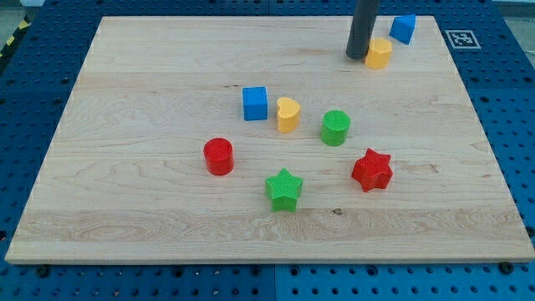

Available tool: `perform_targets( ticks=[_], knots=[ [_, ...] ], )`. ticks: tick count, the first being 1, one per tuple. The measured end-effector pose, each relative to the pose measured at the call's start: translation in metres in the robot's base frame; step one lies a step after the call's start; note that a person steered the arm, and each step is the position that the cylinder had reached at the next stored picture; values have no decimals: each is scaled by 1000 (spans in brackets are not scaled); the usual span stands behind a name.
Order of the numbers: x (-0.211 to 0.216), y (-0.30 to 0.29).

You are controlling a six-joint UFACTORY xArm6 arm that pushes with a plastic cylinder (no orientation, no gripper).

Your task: Move the blue cube to the bottom left of the yellow hexagon

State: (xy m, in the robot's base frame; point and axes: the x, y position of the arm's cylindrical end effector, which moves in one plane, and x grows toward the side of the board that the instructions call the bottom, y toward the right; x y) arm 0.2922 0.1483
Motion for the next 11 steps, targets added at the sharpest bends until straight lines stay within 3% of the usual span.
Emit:
perform_targets(
  ticks=[3, 5, 6, 7, 9, 11],
  knots=[
    [0, -16],
    [24, -201],
    [88, -246],
    [151, -237],
    [149, -235],
    [138, -175]
  ],
)
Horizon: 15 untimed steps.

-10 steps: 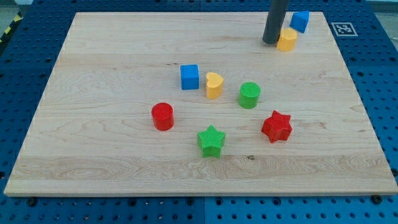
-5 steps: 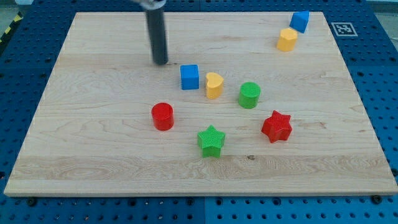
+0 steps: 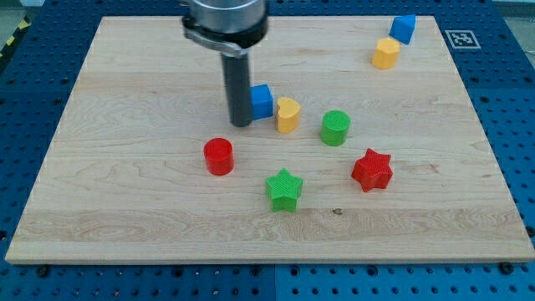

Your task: Move the blue cube to the bottom left of the yellow hexagon

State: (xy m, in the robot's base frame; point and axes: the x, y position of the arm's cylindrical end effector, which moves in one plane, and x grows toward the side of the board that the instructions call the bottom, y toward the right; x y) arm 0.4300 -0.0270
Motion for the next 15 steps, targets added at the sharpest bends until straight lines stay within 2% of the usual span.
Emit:
perform_targets(
  ticks=[1, 3, 4, 5, 6, 7, 8, 11, 13, 15],
  knots=[
    [-17, 41],
    [-69, 60],
    [-50, 59],
    [-30, 29],
    [-61, -20],
    [-91, -21],
    [-91, -19],
    [-87, 68],
    [-58, 125],
    [-57, 141]
  ],
)
